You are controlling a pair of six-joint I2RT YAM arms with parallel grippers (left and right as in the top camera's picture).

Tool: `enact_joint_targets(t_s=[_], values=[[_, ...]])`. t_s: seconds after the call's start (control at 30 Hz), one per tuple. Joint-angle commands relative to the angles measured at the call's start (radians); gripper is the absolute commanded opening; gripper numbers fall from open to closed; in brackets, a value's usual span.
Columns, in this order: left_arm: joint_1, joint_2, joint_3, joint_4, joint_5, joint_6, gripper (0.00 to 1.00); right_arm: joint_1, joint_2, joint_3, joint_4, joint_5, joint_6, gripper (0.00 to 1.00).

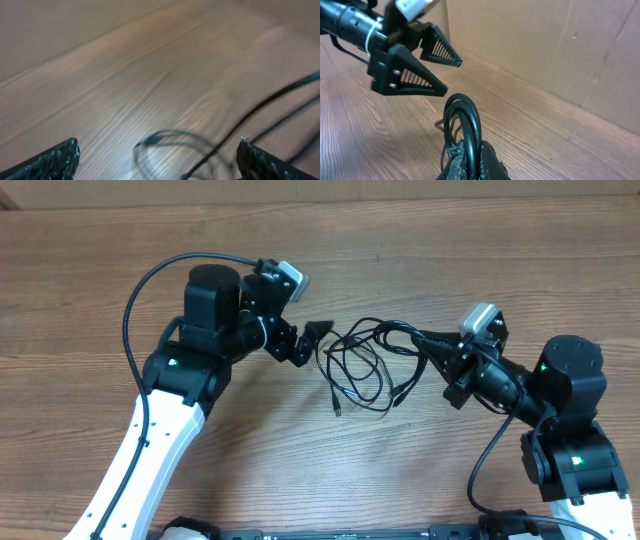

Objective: Untangle cables

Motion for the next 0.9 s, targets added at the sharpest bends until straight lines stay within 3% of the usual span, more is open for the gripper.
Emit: enact_joint_targets(t_s=[0.0, 0.33, 0.67, 0.87], values=[[0.002, -0.021, 0.017, 0.027, 0.243, 0.062, 1.00, 0.006, -0.016, 0.007, 0.013, -0.032, 0.005, 0.04], [0.001, -0.019, 0.016, 0.040, 0.427, 0.236, 0.99, 0.006, -0.016, 0.007, 0.020, -0.149, 0.005, 0.04], [0.001, -0.019, 0.016, 0.041, 0.435, 0.256, 0.99, 0.006, -0.015, 0.007, 0.071, -0.221, 0.005, 0.04], [0.001, -0.019, 0.016, 0.040, 0.579, 0.453, 1.00, 0.006, 0.000, 0.006, 0.071, -0.271, 0.005, 0.04]])
